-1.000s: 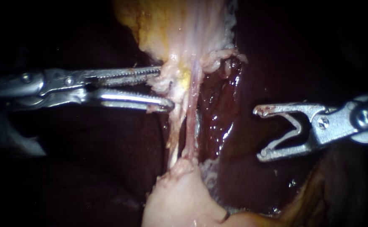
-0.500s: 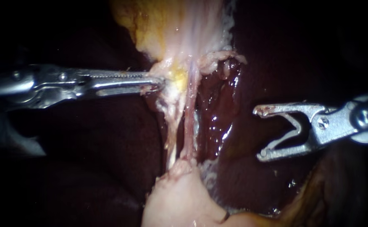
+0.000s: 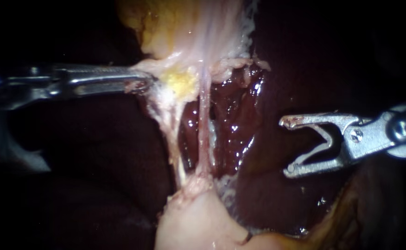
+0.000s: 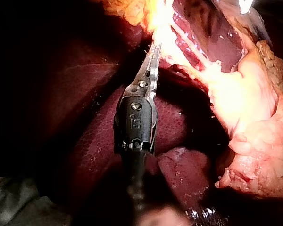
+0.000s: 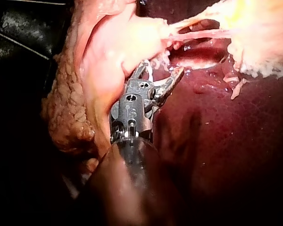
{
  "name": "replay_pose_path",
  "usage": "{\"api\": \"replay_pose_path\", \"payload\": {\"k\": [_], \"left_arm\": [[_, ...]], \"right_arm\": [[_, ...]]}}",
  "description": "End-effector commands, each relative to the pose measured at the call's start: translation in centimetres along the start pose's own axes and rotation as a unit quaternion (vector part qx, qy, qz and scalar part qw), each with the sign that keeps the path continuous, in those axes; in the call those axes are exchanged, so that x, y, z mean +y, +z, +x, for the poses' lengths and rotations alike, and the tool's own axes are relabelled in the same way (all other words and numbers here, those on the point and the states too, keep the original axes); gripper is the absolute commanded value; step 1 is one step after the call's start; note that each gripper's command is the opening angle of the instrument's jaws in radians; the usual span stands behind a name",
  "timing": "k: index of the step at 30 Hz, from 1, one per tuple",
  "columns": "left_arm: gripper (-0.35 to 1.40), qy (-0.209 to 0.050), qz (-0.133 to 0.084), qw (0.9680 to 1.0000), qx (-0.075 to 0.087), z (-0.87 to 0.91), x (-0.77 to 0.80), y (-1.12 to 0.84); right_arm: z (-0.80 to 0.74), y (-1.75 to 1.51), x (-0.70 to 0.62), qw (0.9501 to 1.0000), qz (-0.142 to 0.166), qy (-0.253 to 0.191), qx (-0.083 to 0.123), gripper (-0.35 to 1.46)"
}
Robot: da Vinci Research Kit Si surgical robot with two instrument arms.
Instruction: Grabbing gallbladder
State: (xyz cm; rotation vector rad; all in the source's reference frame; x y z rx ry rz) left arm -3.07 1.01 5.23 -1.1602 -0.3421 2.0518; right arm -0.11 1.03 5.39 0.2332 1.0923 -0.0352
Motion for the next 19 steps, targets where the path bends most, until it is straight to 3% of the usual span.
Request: {"api": "replay_pose_path", "payload": {"k": [1,4,7,19], "left_arm": [[-0.35,-0.006,0.002,1.0,0.007,0.1,-0.03,-0.11],[-0.35,-0.018,0.006,0.9996,0.02,0.29,-0.09,-0.33],[-0.35,-0.017,0.014,0.9995,0.023,0.38,-0.11,-0.42],[-0.35,-0.019,0.015,0.9994,0.024,0.29,-0.05,-0.3]], "right_arm": [[0.0,0.0,0.0,1.0,0.0,0.0,0.0,0.5],[0.0,-0.01,0.0,1.0,0.0,0.0,0.0,0.5],[0.0,-0.01,0.0,1.0,0.0,0.0,0.0,0.5],[0.0,-0.01,0.0,1.0,0.0,-0.003,0.0,0.5]]}}
